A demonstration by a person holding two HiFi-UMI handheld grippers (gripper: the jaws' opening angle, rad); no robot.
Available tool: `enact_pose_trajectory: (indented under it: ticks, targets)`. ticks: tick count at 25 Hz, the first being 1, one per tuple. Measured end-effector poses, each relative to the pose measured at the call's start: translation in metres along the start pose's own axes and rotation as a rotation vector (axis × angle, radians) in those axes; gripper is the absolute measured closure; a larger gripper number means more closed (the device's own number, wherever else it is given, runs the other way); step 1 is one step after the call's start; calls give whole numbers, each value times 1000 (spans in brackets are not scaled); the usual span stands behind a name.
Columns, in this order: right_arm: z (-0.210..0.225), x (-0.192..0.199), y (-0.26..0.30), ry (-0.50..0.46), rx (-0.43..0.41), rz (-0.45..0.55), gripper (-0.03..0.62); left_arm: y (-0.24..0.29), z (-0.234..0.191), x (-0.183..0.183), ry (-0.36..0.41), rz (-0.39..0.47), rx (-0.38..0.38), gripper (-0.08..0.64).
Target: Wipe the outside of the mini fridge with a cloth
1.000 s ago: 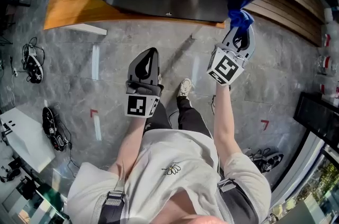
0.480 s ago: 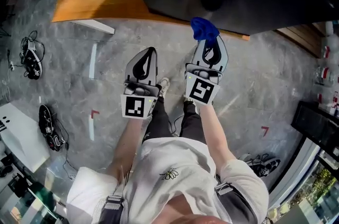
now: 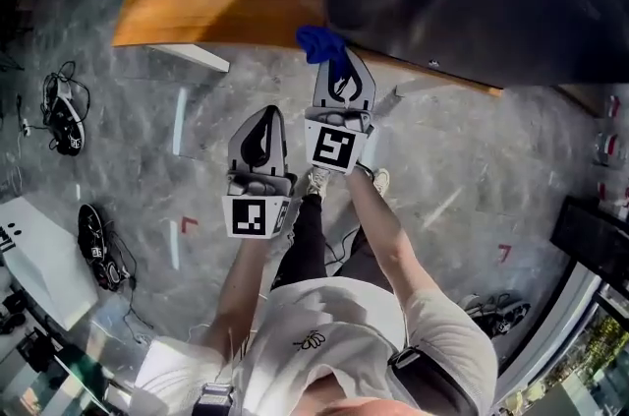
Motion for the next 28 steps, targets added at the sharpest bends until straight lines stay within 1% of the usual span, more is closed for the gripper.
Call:
enact_pose_trajectory:
  ticks: [1,4,6,10,14,19,22,28]
  targets:
    - [-4,4,5,9,4,-11,531,-1,-4,2,1,-5,-4,555]
    - [-3,11,14,63,52,-66,531,-6,-13,6,0,-17,-13,555]
    - [1,11,17,80,78,-75,531,-9,-17,7,0,-23,-20,555]
    - [6,10,17,55,96,-82,531,-11,-16,8,-3,-35,-25,555]
    - [17,5,7,61,118,-83,531,-10,-7,5,-5,-34,-19,555]
    - [47,0,-15,76,153,-52,531,-1,17,1,-7,-27,0,555]
    - [67,0,-30,76,169,-72,531,6,37,-1,-7,-21,24,555]
    - [115,-4,-63,80,229,-2,531,15,83,0,-18,-15,70,555]
Point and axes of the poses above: the fingertips, and each gripper's own axes: y forward along the fingers, z to its right, x out of its underside, the point moved 8 cm from there along -y, backward along the fingers, and after that the axes turned 10 degrees about -x, right-handed, at the moved point
